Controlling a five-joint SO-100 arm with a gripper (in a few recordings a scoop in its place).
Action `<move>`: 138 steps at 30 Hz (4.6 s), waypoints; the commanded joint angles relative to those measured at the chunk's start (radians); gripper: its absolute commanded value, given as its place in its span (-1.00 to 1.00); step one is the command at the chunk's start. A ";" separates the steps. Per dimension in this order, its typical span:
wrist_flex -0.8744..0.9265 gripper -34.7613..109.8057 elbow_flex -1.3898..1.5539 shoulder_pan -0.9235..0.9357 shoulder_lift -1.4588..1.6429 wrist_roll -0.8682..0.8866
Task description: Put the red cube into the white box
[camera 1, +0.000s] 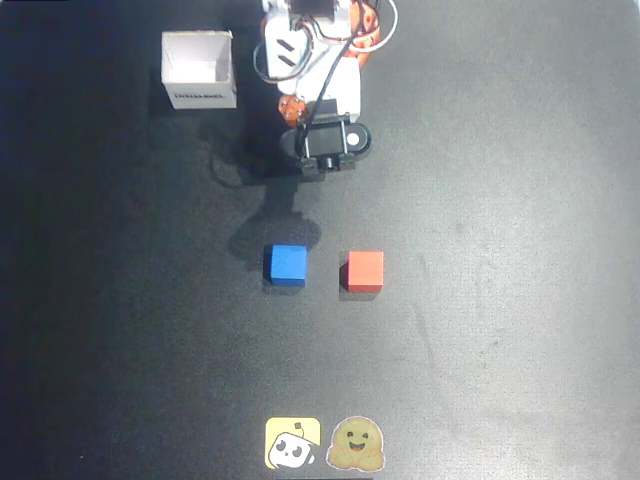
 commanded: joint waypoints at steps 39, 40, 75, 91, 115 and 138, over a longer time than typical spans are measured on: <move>-0.025 -0.52 -0.649 -0.061 -0.756 0.009; -0.023 -0.52 -0.699 -0.066 -0.822 0.009; -0.252 -0.18 -1.172 -0.262 -1.594 0.233; -0.380 -0.18 -1.160 -0.262 -1.713 0.250; -0.034 -0.52 -1.296 -0.198 -1.545 0.459; 0.341 -0.52 -1.299 0.851 -1.331 0.179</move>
